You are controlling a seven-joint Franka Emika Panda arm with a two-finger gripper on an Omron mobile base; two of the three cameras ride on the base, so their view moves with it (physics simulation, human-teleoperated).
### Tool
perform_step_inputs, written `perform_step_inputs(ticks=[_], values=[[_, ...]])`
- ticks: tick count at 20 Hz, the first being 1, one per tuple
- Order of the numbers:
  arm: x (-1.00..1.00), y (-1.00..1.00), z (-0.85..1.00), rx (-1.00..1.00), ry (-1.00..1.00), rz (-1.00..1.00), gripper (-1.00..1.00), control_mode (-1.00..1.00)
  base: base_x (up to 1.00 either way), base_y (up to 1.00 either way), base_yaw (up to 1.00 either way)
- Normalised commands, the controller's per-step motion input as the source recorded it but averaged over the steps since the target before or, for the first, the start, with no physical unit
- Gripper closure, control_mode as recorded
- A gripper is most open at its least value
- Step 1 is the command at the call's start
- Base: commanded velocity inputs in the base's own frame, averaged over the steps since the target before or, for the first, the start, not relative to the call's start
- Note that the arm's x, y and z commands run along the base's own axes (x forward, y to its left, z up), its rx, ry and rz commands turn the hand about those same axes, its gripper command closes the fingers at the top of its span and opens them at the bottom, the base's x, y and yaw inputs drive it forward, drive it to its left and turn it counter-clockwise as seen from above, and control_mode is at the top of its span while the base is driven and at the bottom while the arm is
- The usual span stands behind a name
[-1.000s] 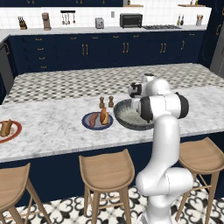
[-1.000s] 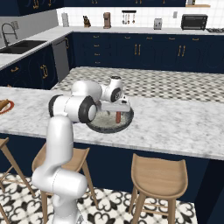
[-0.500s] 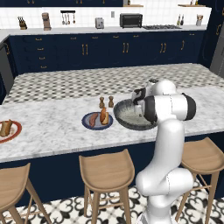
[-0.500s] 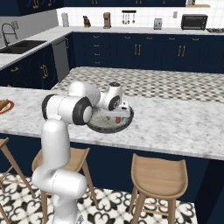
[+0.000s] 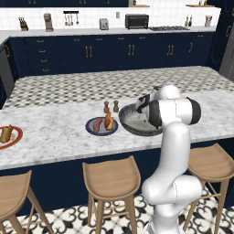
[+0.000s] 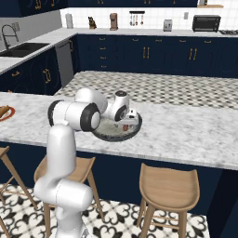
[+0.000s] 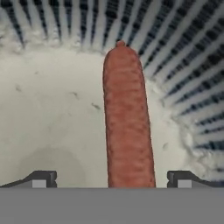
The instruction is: Place one bun and one sausage from the bowl on each plate.
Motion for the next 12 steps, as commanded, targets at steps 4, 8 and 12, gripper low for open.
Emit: perform_step_inputs(ticks=[4,8,12], values=[[0.14,-0.22,-0.05,0.00,0.00,0.00,-1.00,-1.00,0.00,0.00,0.00],[0.00,-0.06,-0.21,0.00,0.02,0.00,-1.00,-1.00,0.00,0.00,0.00],[-0.08,0.00,-0.07,0.00,0.02,0.00,-1.00,-1.00,0.00,0.00,0.00]])
